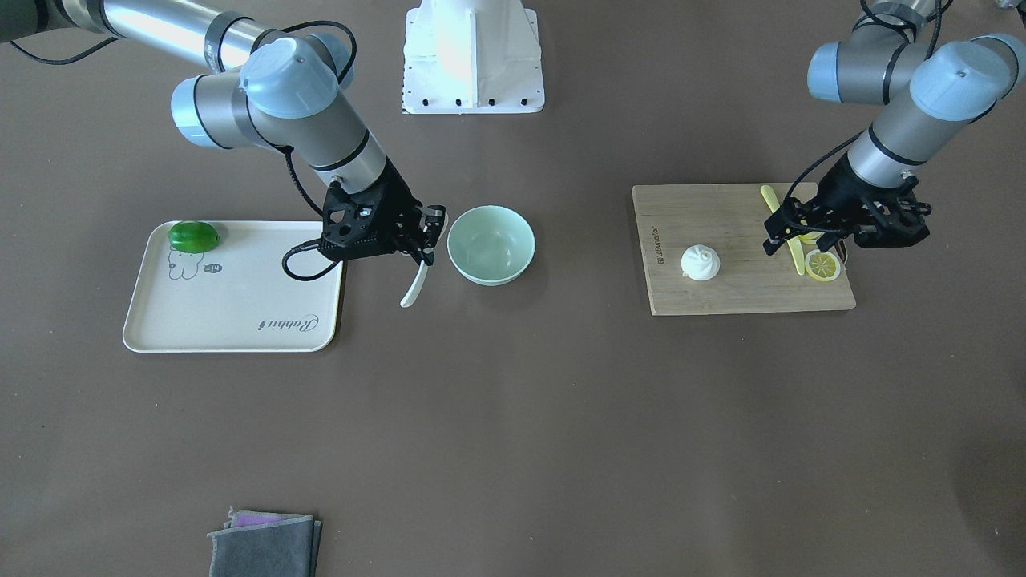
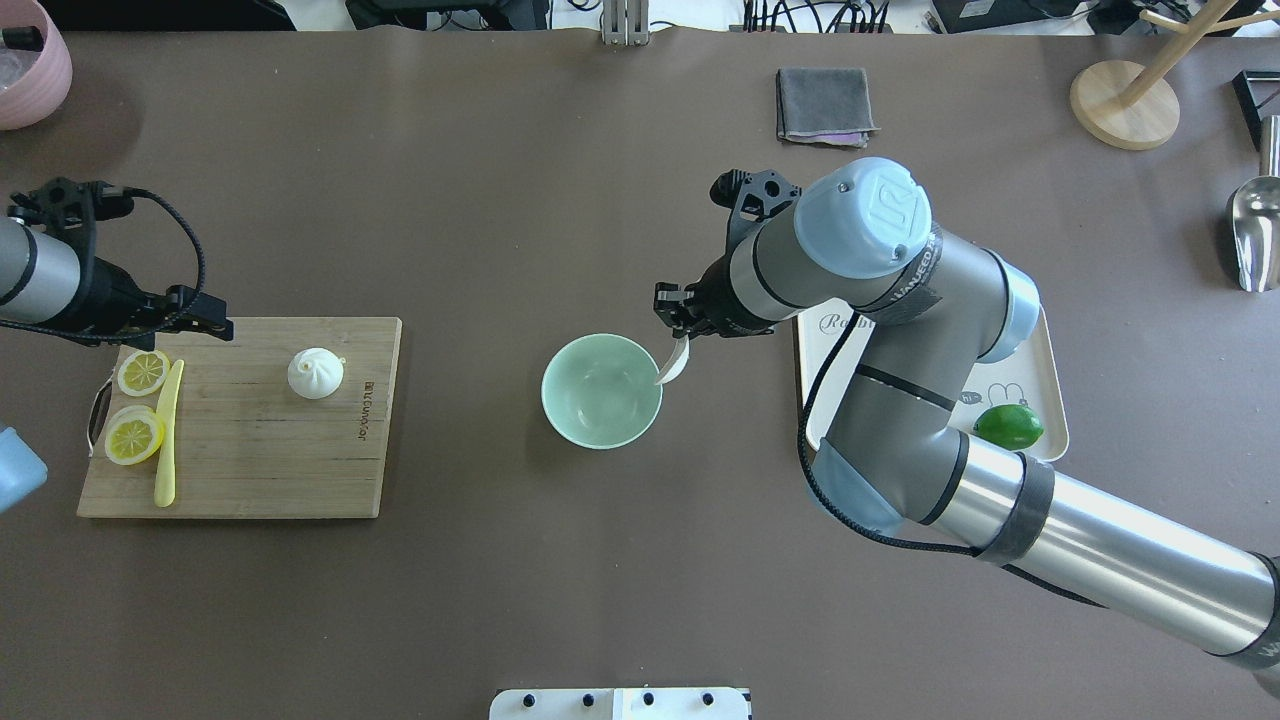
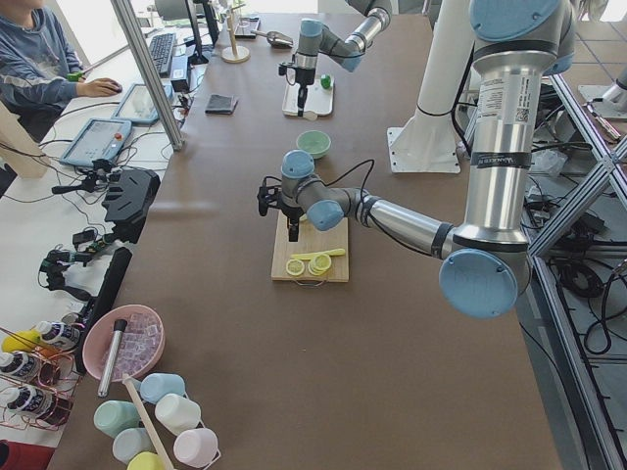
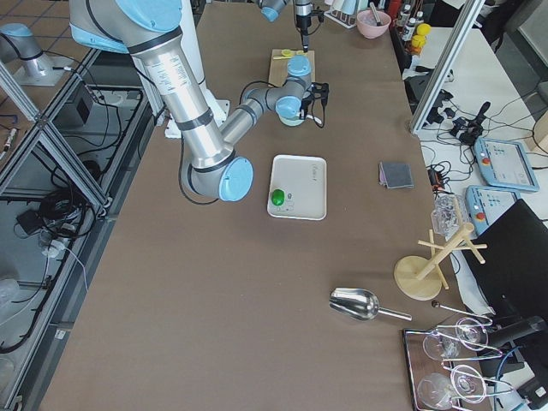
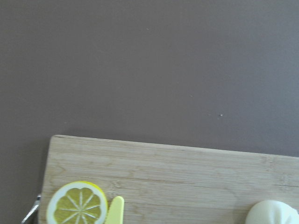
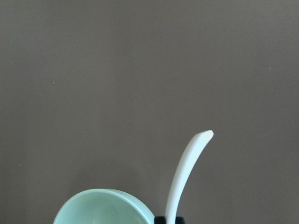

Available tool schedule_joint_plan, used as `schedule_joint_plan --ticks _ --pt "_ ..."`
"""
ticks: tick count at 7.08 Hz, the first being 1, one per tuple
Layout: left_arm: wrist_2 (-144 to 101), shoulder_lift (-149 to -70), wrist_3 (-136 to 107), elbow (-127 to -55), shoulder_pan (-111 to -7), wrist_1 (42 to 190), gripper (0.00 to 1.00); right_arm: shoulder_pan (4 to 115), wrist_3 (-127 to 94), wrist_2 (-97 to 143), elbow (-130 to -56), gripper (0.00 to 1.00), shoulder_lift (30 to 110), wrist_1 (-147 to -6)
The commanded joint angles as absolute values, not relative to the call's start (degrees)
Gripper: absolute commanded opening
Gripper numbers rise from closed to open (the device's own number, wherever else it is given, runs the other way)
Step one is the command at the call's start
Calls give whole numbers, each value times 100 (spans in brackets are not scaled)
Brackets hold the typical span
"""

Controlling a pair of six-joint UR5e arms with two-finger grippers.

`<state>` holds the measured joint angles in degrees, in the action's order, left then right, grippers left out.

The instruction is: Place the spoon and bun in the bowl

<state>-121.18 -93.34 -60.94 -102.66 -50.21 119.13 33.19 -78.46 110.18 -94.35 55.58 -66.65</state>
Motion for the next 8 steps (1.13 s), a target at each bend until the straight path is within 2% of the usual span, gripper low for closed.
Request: schedule_joint_plan --ticks 1,4,5,6,7,8 --pt "-11962 -9701 -6170 -10100 -4607 11909 97 2928 -8121 10478 -9404 0 5467 -6636" --pt "-11945 -10010 -6249 -9959 -4299 11900 95 2760 -8244 10170 -9378 0 5353 -6636" --pt "-11936 -10072 -6258 -9906 -4228 11909 79 2768 -8253 10073 -9317 0 5266 -6636" --pt "-11936 -10159 -6258 -9844 -4219 11900 69 2786 -8279 10072 -9064 0 5091 -6636" --pt "-11936 -10212 -6258 -9800 -4227 11892 21 2838 -8288 10072 -8966 84 5002 -6636" --pt "-11953 -10213 -6267 -9826 -4228 11892 0 2891 -8297 10072 -8956 100 4992 -6636"
